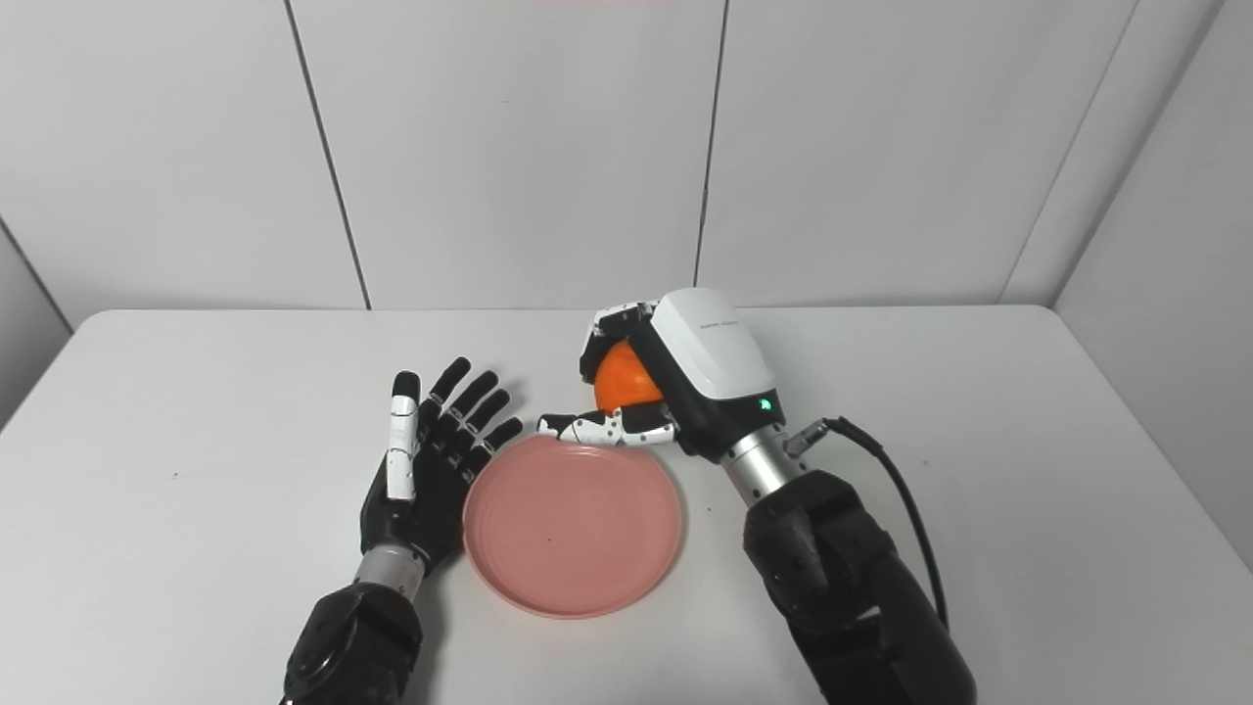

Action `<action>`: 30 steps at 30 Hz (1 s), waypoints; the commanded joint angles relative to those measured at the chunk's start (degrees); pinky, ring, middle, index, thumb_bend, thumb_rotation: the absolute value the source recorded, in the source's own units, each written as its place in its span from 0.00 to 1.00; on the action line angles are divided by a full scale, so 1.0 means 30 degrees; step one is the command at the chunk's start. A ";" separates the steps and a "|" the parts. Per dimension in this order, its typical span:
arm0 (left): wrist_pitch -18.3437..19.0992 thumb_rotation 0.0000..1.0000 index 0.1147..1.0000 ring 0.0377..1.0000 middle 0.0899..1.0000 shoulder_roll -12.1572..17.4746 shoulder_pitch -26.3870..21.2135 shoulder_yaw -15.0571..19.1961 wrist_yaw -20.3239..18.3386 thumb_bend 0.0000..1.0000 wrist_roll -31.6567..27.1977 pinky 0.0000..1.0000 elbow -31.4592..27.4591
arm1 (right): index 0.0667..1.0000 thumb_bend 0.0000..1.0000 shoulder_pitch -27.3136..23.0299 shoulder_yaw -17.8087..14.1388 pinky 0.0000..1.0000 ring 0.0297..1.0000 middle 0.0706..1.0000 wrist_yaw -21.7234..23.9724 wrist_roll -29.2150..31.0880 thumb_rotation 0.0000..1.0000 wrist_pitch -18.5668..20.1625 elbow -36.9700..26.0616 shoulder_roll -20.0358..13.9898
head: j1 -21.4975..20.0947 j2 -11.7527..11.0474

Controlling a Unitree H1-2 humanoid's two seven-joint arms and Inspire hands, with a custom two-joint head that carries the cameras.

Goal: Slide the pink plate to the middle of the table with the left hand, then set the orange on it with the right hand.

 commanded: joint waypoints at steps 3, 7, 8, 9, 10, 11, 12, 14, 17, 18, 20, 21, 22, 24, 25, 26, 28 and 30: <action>0.0983 0.72 0.80 0.82 0.77 -0.1752 0.1619 0.0062 0.1330 0.77 0.0329 0.72 0.1362 | 0.21 0.54 -0.0365 0.0072 0.10 0.13 0.16 -0.0482 0.0097 0.46 -0.1258 0.0075 0.0111 | 0.0039 0.0005; 0.1059 0.72 0.81 0.83 0.78 -0.1733 0.1604 0.0072 0.1280 0.77 0.0234 0.74 0.1366 | 0.21 0.53 -0.0259 0.0282 0.11 0.13 0.17 -0.0572 -0.0125 0.47 -0.1546 0.0434 0.0199 | -0.0044 0.0005; 0.1086 0.72 0.81 0.83 0.78 -0.1729 0.1607 0.0074 0.1266 0.77 0.0210 0.75 0.1354 | 0.22 0.53 -0.0243 0.0357 0.11 0.14 0.17 -0.0582 -0.0238 0.48 -0.1584 0.0518 0.0215 | -0.0044 0.0005; 0.1113 0.72 0.81 0.83 0.78 -0.1734 0.1601 0.0101 0.1257 0.77 0.0159 0.75 0.1365 | 0.23 0.52 -0.0199 0.0468 0.11 0.14 0.18 -0.0562 -0.0354 0.48 -0.1562 0.0626 0.0264 | -0.0080 0.0004; 0.1102 0.72 0.82 0.83 0.78 -0.1730 0.1595 0.0116 0.1228 0.77 0.0127 0.74 0.1395 | 0.25 0.52 -0.0157 0.0569 0.11 0.14 0.18 -0.0546 -0.0419 0.48 -0.1571 0.0741 0.0302 | -0.0113 0.0008; 0.1072 0.72 0.82 0.83 0.78 -0.1717 0.1597 0.0098 0.1199 0.77 0.0148 0.74 0.1423 | 0.26 0.52 -0.0104 0.0644 0.11 0.14 0.18 -0.0550 -0.0424 0.47 -0.1593 0.0856 0.0342 | -0.0113 0.0008; 0.1048 0.73 0.82 0.83 0.77 -0.1705 0.1599 0.0081 0.1179 0.77 0.0171 0.73 0.1445 | 0.25 0.53 -0.0060 0.0703 0.11 0.14 0.19 -0.0561 -0.0435 0.47 -0.1621 0.0955 0.0372 | -0.0113 0.0008; 0.1044 0.73 0.82 0.83 0.77 -0.1718 0.1625 0.0073 0.1201 0.77 0.0181 0.73 0.1430 | 0.25 0.53 -0.0010 0.0828 0.11 0.14 0.19 -0.0633 -0.0519 0.46 -0.1750 0.1130 0.0368 | -0.0135 0.0022; 0.1103 0.71 0.80 0.82 0.77 -0.1761 0.1680 0.0075 0.1314 0.77 0.0212 0.73 0.1350 | 0.27 0.52 0.0050 0.1010 0.12 0.16 0.20 -0.0813 -0.0613 0.51 -0.1991 0.1460 0.0375 | -0.0176 0.0035; 0.1110 0.72 0.80 0.82 0.78 -0.1755 0.1695 0.0050 0.1333 0.77 0.0255 0.72 0.1330 | 0.26 0.52 0.0078 0.1075 0.13 0.16 0.20 -0.0889 -0.0697 0.52 -0.2022 0.1623 0.0413 | -0.0176 0.0035; 0.1096 0.72 0.81 0.82 0.78 -0.1730 0.1715 -0.0001 0.1317 0.77 0.0305 0.72 0.1315 | 0.25 0.53 0.0132 0.1198 0.13 0.16 0.20 -0.0975 -0.0861 0.53 -0.2054 0.1886 0.0477 | -0.0176 0.0035; 0.1083 0.72 0.81 0.82 0.78 -0.1715 0.1722 -0.0025 0.1298 0.76 0.0318 0.72 0.1315 | 0.25 0.53 0.0157 0.1247 0.13 0.16 0.20 -0.0991 -0.0931 0.53 -0.2064 0.1985 0.0508 | -0.0176 0.0035; 0.1093 0.73 0.81 0.82 0.78 -0.1713 0.1727 -0.0037 0.1296 0.76 0.0308 0.72 0.1301 | 0.24 0.52 0.0177 0.1276 0.13 0.16 0.19 -0.0998 -0.0956 0.53 -0.2086 0.2052 0.0531 | -0.0216 0.0088; 0.1132 0.73 0.82 0.83 0.80 -0.1711 0.1746 -0.0066 0.1317 0.76 0.0299 0.72 0.1268 | 0.25 0.52 0.0233 0.1412 0.13 0.16 0.19 -0.0972 -0.1083 0.54 -0.2089 0.2232 0.0574 | -0.0225 0.0098; 0.1165 0.73 0.83 0.84 0.82 -0.1733 0.1752 -0.0044 0.1343 0.77 0.0251 0.73 0.1253 | 0.26 0.52 0.0264 0.1499 0.13 0.16 0.20 -0.1015 -0.1167 0.53 -0.2136 0.2368 0.0598 | -0.0225 0.0098; 0.1189 0.72 0.83 0.85 0.82 -0.1758 0.1763 -0.0030 0.1363 0.77 0.0217 0.74 0.1235 | 0.27 0.52 0.0288 0.1576 0.13 0.16 0.20 -0.1050 -0.1221 0.53 -0.2196 0.2479 0.0604 | -0.0185 0.0123; 0.1155 0.72 0.83 0.85 0.83 -0.1776 0.1769 -0.0030 0.1332 0.77 0.0188 0.74 0.1261 | 0.27 0.52 0.0312 0.1759 0.13 0.16 0.20 -0.1213 -0.1377 0.52 -0.2355 0.2796 0.0613 | -0.0155 0.0136; 0.1110 0.72 0.82 0.84 0.82 -0.1770 0.1762 -0.0050 0.1313 0.77 0.0215 0.74 0.1309 | 0.27 0.51 0.0299 0.1934 0.13 0.16 0.21 -0.1323 -0.1577 0.51 -0.2440 0.3082 0.0600 | -0.0139 0.0147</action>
